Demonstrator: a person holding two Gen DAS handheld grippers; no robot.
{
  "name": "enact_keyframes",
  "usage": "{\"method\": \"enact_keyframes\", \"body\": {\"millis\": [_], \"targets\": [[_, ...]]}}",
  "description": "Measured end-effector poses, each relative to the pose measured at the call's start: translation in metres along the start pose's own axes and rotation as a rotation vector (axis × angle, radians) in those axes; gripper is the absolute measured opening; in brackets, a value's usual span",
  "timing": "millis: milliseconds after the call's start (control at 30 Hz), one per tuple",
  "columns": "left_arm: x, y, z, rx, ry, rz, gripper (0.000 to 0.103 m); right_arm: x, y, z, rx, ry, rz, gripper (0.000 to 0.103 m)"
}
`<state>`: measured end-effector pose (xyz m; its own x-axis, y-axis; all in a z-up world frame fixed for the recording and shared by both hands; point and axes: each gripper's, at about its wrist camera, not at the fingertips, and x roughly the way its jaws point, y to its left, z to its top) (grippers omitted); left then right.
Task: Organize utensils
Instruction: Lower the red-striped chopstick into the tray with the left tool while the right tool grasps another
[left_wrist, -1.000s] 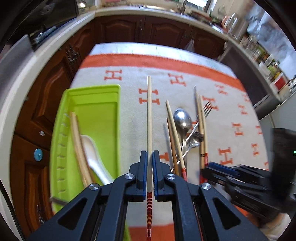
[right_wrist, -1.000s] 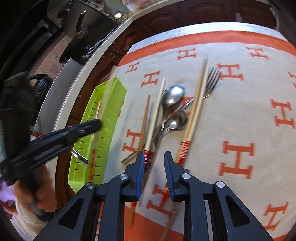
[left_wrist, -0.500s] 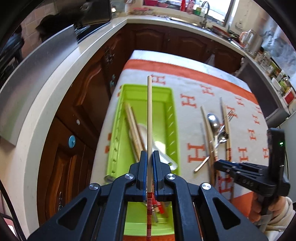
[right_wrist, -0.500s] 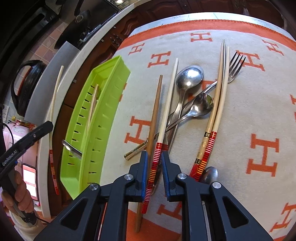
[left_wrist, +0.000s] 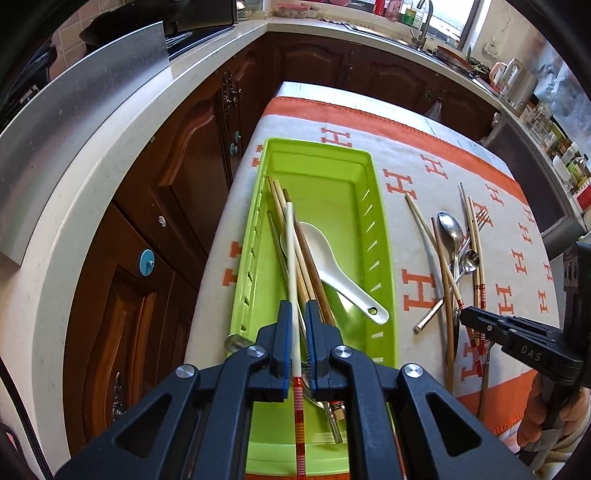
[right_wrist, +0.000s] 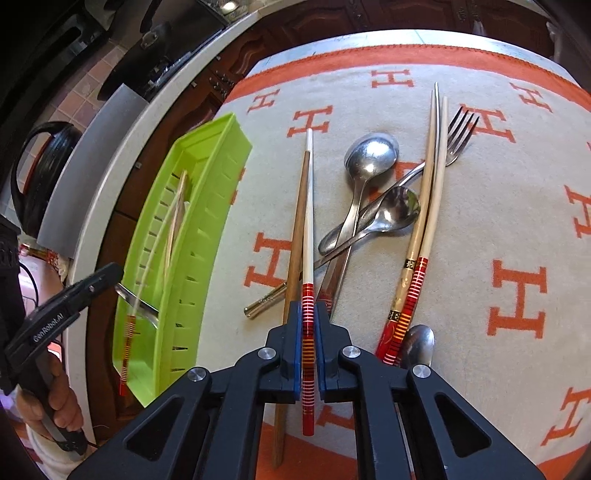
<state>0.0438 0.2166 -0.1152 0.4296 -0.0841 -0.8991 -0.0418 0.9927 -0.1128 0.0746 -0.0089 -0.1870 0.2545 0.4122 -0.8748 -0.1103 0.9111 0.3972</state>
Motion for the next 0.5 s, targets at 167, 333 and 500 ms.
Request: {"method": "enact_keyframes", "body": {"millis": [167, 333, 500], "targets": [[-0.007, 0.005, -0.003, -0.011, -0.020, -0.011, 0.013, -0.018, -0.003, 0.001, 0.039, -0.033, 0.027, 0.006], [-0.014, 0.008, -0.006, -0.024, -0.040, -0.021, 0.022, -0.038, -0.001, 0.005, 0.065, -0.064, 0.058, 0.006], [-0.024, 0.009, -0.010, -0.022, -0.076, -0.005, 0.027, -0.060, 0.014, 0.008, 0.050, -0.078, 0.094, 0.006]]}}
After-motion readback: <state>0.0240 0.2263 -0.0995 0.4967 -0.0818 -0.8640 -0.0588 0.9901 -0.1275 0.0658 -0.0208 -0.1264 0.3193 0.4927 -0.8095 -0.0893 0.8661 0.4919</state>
